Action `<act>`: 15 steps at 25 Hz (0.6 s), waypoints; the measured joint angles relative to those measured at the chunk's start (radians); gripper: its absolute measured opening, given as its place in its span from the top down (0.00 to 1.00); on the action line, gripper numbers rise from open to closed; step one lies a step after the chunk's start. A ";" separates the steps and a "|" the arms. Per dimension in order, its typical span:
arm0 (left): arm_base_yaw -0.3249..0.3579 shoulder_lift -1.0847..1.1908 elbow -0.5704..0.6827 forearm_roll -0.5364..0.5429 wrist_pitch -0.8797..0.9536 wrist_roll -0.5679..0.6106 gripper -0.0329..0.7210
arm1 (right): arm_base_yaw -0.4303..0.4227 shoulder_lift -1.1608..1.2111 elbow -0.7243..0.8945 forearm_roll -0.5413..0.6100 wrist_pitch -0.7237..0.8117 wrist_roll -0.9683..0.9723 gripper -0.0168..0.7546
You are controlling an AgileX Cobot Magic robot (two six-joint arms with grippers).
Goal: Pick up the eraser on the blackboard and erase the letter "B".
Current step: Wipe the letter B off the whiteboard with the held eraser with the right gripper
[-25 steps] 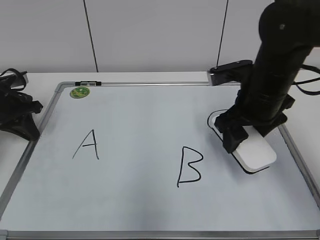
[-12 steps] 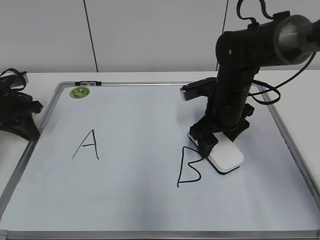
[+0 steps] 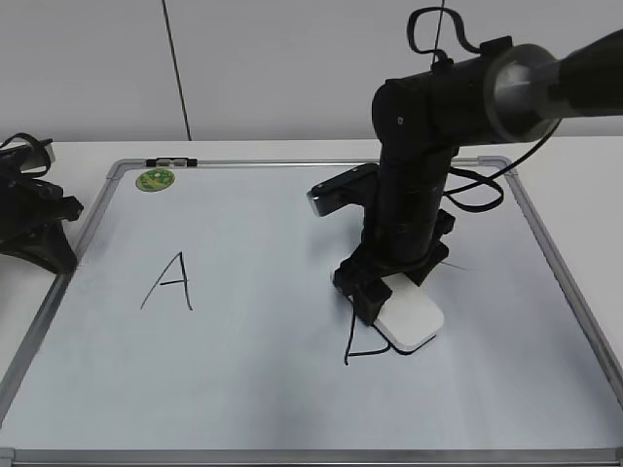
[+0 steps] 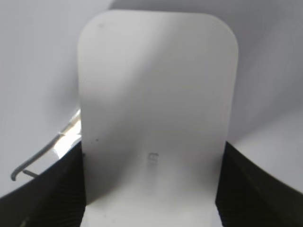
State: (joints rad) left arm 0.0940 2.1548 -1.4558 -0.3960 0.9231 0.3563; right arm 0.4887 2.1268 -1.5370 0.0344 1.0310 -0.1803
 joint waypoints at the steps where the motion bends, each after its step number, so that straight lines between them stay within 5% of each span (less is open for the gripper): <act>1: 0.000 0.000 0.000 0.000 0.000 0.000 0.91 | 0.016 0.002 0.001 0.002 0.000 -0.004 0.28; 15: 0.006 0.000 -0.001 0.015 0.000 0.000 0.91 | 0.208 0.023 -0.017 -0.011 0.010 -0.024 0.28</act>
State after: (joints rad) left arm 0.0997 2.1548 -1.4572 -0.3807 0.9231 0.3563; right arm 0.6968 2.1496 -1.5537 0.0231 1.0413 -0.2046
